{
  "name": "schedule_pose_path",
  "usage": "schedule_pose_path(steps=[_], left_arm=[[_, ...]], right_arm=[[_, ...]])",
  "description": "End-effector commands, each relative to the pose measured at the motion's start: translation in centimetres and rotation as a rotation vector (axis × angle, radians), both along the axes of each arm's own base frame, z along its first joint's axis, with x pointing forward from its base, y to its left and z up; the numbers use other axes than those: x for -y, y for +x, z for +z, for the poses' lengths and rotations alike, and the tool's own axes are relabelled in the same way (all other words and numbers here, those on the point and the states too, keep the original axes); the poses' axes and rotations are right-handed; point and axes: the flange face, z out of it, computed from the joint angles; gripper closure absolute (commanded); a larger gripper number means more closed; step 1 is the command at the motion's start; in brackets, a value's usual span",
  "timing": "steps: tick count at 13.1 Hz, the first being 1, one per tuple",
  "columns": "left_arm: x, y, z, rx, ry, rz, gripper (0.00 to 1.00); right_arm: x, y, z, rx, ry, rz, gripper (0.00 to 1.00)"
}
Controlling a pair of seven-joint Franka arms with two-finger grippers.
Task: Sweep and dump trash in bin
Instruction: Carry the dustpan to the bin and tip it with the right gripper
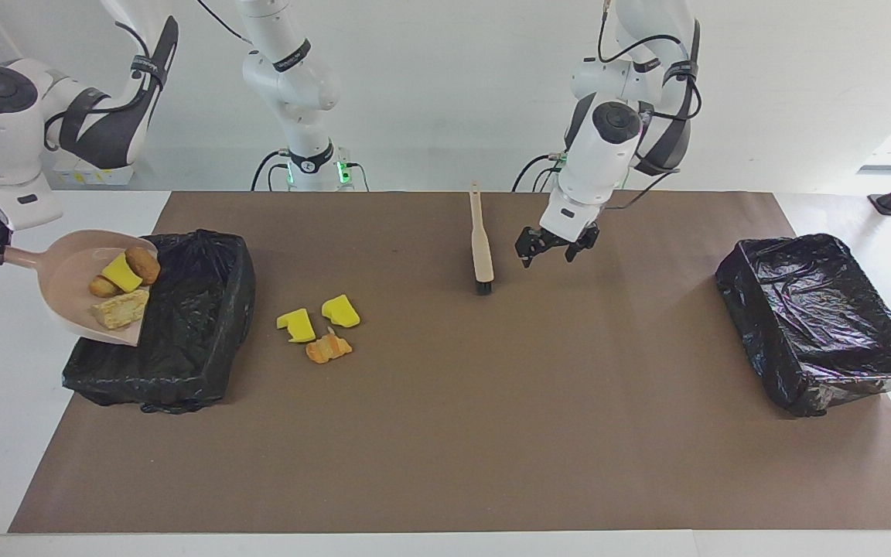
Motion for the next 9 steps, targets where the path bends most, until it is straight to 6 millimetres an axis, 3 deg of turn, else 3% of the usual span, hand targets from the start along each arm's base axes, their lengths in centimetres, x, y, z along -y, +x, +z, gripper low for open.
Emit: schedule_pose_path(steps=[1, 5, 6, 7, 9], left_arm=[[-3.7, 3.1, 2.6, -0.001, 0.018, -0.067, 0.0], [-12.2, 5.8, 7.3, -0.001, 0.011, -0.158, 0.0], [-13.4, 6.1, 8.7, -0.009, 0.01, -0.156, 0.0], [-13.8, 6.3, 10.2, -0.012, 0.01, -0.172, 0.0], [-17.1, 6.5, 12.3, 0.011, 0.016, -0.175, 0.0]], right_arm=[[0.0, -0.2, 0.0, -0.03, -0.038, 0.093, 1.0], [-0.1, -0.3, -0.2, -0.039, -0.055, 0.105, 1.0], [0.0, -0.2, 0.1, -0.047, -0.065, 0.108, 1.0], [0.2, -0.4, 1.0, -0.04, -0.074, 0.109, 1.0], [-0.3, -1.3, 4.3, -0.032, -0.079, 0.073, 1.0]])
